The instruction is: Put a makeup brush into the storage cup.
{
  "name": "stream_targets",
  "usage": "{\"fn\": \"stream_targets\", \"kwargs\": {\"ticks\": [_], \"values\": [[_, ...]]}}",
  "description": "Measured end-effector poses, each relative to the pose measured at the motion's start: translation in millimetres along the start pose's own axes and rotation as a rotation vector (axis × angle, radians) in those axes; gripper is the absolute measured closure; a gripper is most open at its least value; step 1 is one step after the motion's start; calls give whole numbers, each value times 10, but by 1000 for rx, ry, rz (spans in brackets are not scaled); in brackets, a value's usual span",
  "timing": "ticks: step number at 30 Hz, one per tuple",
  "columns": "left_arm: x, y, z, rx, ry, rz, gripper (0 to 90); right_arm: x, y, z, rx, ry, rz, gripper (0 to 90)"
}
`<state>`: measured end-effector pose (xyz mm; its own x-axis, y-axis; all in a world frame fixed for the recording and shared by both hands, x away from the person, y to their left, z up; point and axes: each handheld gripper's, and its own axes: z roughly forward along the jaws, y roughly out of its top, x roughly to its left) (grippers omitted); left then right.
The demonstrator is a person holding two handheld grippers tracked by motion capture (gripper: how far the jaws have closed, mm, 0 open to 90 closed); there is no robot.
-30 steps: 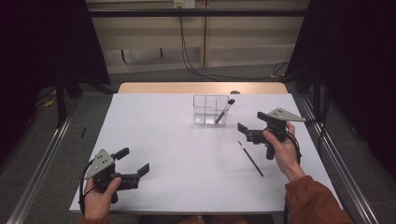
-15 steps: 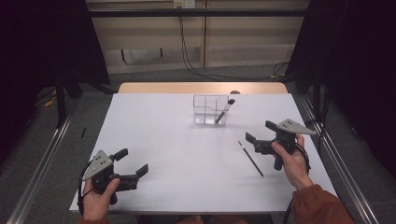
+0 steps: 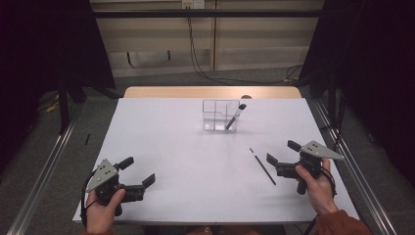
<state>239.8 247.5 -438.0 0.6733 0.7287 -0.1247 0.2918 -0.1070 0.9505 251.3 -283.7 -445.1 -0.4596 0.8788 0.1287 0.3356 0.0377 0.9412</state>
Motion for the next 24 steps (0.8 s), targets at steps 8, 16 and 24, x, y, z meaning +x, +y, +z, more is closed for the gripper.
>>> {"fn": "stream_targets", "kwargs": {"ticks": [8, 16, 24], "values": [[-22, -5, -23, -3, 4, -3, 25, -9, -155, -234, 3, -14, 3, 14], [-43, -7, -39, -4, 3, 2, 25, -39, -238, -405, -20, -38, 37, 14], [-56, -11, 0, 9, -7, 10, 25, -16, -243, -441, -31, -31, 41, 10]]}}
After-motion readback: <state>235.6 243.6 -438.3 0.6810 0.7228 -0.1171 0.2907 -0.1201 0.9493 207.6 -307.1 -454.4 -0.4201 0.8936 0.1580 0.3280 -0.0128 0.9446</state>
